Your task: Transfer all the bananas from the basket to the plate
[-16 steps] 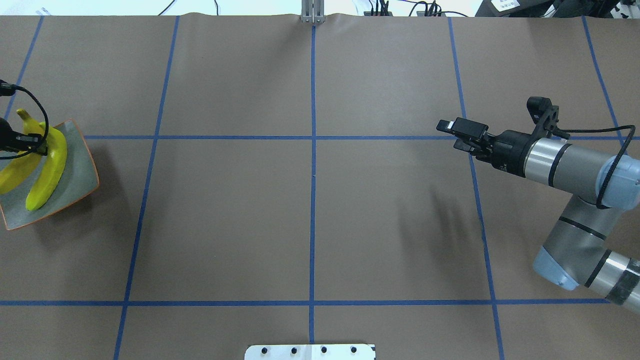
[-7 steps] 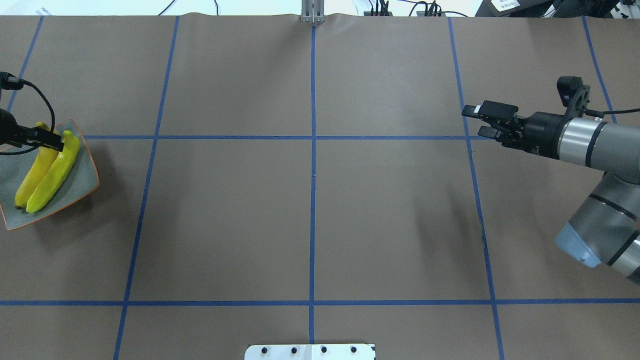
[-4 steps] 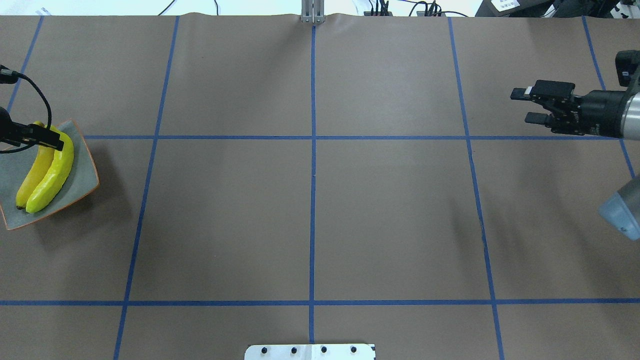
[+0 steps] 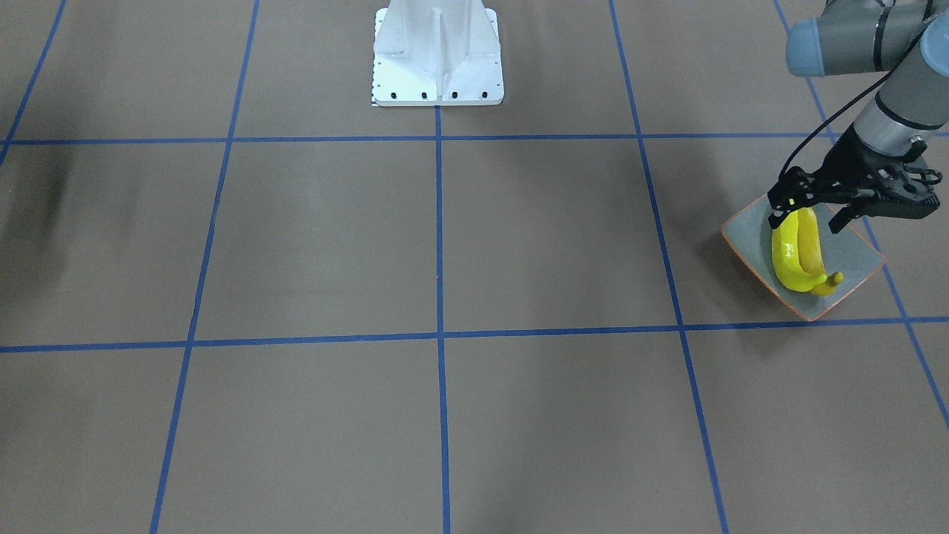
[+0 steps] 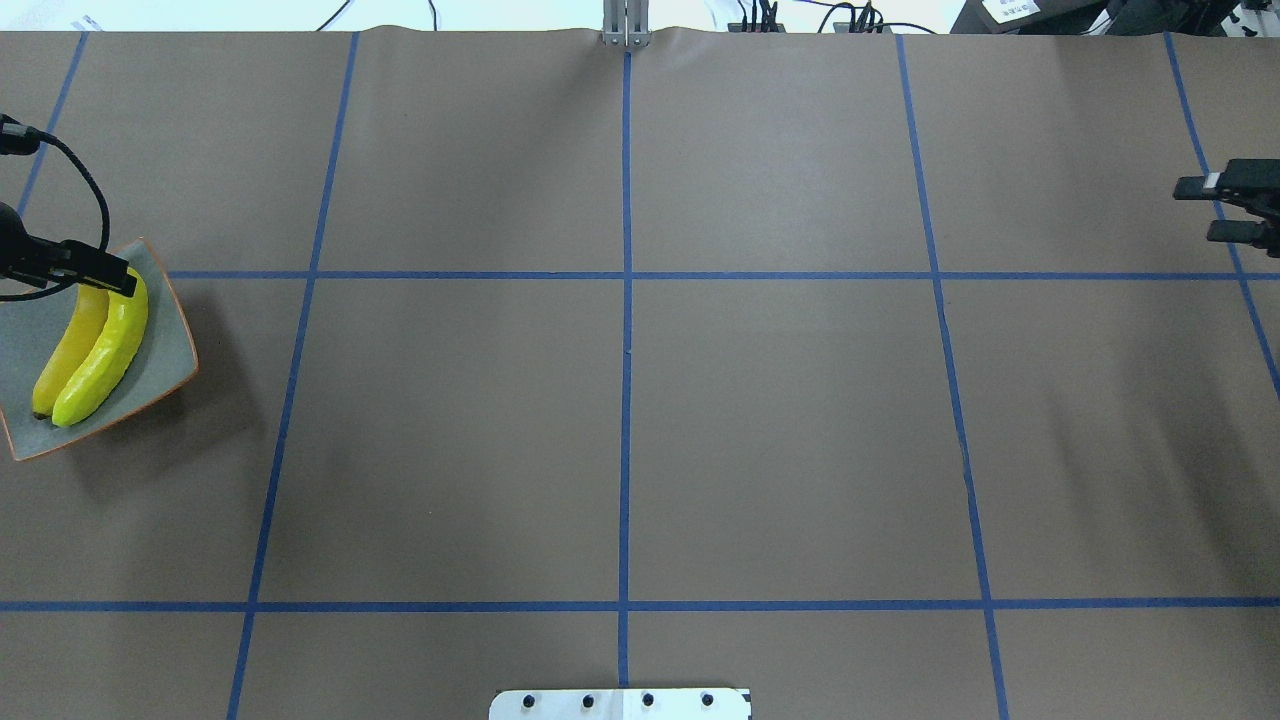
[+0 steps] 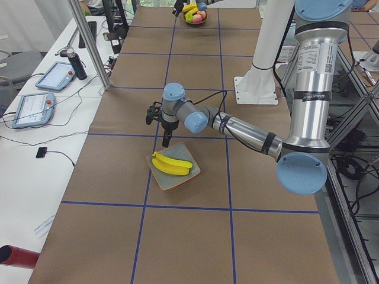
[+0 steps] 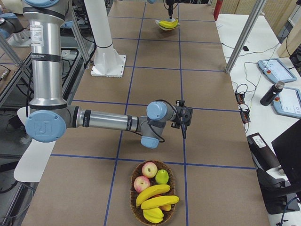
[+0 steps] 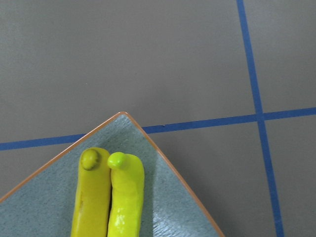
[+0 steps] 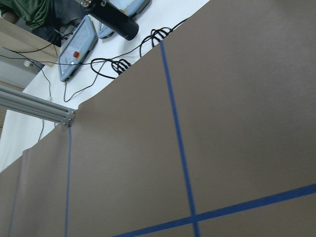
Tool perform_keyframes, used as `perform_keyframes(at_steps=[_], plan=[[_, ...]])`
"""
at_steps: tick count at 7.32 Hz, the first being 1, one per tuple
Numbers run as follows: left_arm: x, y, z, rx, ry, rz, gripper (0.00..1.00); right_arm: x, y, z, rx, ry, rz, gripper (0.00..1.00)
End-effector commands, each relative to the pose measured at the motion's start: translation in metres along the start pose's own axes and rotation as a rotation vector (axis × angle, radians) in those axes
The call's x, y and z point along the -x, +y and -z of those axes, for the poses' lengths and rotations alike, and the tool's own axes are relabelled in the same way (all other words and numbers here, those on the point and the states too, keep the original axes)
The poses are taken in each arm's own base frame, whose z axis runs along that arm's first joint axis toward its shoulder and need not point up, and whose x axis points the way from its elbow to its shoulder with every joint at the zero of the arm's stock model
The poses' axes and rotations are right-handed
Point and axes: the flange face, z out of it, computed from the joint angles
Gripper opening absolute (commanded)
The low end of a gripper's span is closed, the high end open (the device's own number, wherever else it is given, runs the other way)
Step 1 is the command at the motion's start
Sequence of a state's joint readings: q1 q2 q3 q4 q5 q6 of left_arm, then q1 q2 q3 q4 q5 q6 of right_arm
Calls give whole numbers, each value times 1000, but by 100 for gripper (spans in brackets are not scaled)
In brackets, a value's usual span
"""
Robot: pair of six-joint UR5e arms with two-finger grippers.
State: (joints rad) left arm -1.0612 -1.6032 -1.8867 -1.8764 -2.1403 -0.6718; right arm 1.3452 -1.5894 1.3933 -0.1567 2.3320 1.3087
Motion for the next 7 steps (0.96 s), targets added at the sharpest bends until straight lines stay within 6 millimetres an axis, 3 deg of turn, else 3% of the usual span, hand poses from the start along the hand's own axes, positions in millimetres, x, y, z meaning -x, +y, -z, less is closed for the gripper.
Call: perform_keyframes(at_steps=[1,2,4,6,7], plan=[[-3,0,1,-1,2,2,100,-80,-31,49,-21,137,113,100],[-4,0,0,1,3,0,100,-114,-34,71,-4,224,214,100],[-5,0,-2,4,3,0,100,-163,-50,114,40,352,345,100],[-6,-1,-2,3,4,0,100,-204,-30,122,147,435,487,100],[-6,-2,-3,4,3,0,100,-244,-11,127,187,518,539,100]])
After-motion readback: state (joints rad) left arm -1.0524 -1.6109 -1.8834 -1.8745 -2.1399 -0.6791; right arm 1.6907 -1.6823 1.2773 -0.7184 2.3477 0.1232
